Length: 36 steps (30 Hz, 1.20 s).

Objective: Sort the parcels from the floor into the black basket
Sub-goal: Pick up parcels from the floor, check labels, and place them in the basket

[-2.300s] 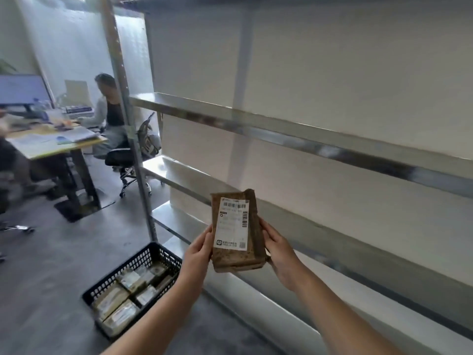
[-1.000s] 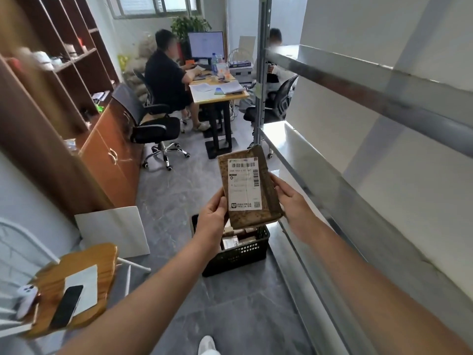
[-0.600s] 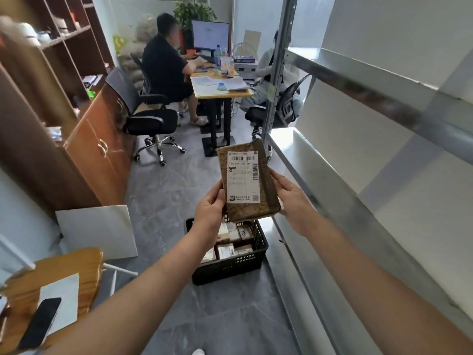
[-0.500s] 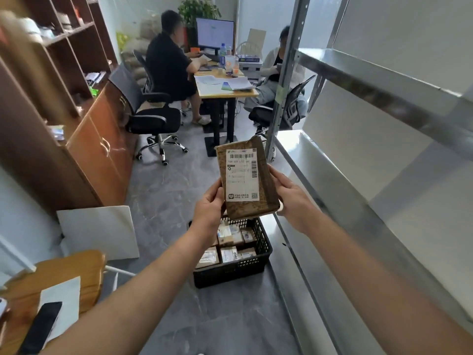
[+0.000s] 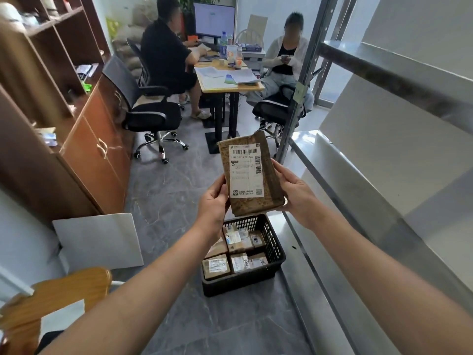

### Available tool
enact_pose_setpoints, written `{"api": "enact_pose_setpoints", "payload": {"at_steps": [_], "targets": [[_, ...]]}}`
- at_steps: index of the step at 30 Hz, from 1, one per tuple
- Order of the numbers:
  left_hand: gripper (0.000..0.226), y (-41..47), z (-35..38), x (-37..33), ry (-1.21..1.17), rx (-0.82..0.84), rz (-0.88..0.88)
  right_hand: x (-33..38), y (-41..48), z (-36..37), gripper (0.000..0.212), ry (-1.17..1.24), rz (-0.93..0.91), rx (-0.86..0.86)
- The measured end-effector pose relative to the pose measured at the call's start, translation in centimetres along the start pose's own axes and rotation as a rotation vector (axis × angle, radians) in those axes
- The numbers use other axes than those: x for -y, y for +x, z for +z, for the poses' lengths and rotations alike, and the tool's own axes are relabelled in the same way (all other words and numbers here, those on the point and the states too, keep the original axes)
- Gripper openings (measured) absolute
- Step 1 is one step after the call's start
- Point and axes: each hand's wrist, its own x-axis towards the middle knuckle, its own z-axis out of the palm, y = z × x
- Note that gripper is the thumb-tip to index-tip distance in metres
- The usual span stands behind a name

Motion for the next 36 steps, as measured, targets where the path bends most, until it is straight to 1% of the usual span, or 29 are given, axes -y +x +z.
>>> {"api": "enact_pose_setpoints", "payload": {"at_steps": [4, 8, 12, 13, 14, 16, 17, 19, 22, 25, 27, 30, 32, 34, 36], "targets": [[0.037, 1.3, -0.5, 0.2, 0.006, -0.009, -0.008, -0.3, 1.7, 0.4, 0.039, 0.019, 0.017, 0.000], [0.035, 3.0, -0.8, 0.3, 0.110, -0.026, 0.004, -0.8, 3.5, 0.0, 0.036, -0.001, 0.014, 0.008], [0.051, 4.9, -1.5, 0.4, 0.201, 0.075, -0.035, -1.1, 5.8, -2.1, 0.034, -0.074, 0.031, 0.053], [0.058, 5.3, -1.5, 0.5, 0.225, 0.079, -0.037, -0.9, 6.4, -2.5, 0.034, -0.102, 0.037, 0.068], [0.072, 5.7, -1.6, 0.6, 0.269, 0.068, -0.027, -0.8, 6.9, -3.0, 0.035, -0.127, 0.039, 0.079], [0.109, 6.6, -1.2, 0.6, 0.416, 0.030, 0.019, -0.1, 8.1, -3.9, 0.040, -0.182, 0.022, 0.107], [0.121, 7.0, -0.8, 0.6, 0.481, 0.023, 0.036, 0.2, 8.8, -4.4, 0.044, -0.209, 0.011, 0.126], [0.133, 8.0, 0.2, 0.6, 0.557, 0.037, 0.055, 0.7, 10.1, -5.5, 0.052, -0.256, 0.004, 0.151], [0.129, 9.5, 1.8, 0.8, 0.627, 0.044, 0.073, 1.2, 12.6, -7.5, 0.055, -0.292, 0.019, 0.170], [0.115, 11.0, 3.8, 1.4, 0.665, -0.035, 0.052, 1.7, 14.9, -9.6, 0.054, -0.281, 0.043, 0.165], [0.102, 12.2, 4.9, 2.2, 0.639, -0.062, 0.035, 1.9, 16.3, -10.8, 0.058, -0.259, 0.056, 0.132], [0.090, 13.7, 6.8, 3.2, 0.550, -0.072, 0.041, 1.3, 18.6, -12.5, 0.064, -0.183, 0.085, -0.019], [0.087, 14.7, 8.2, 4.0, 0.547, -0.135, 0.062, 0.8, 20.1, -13.3, 0.066, -0.029, 0.111, -0.148], [0.085, 15.5, 9.2, 5.0, 0.507, -0.204, 0.066, 0.4, 20.9, -14.0, 0.058, 0.135, 0.115, -0.247], [0.086, 16.2, 9.9, 6.0, 0.445, -0.249, 0.030, -0.3, 21.5, -14.4, 0.050, 0.223, 0.115, -0.304]]}}
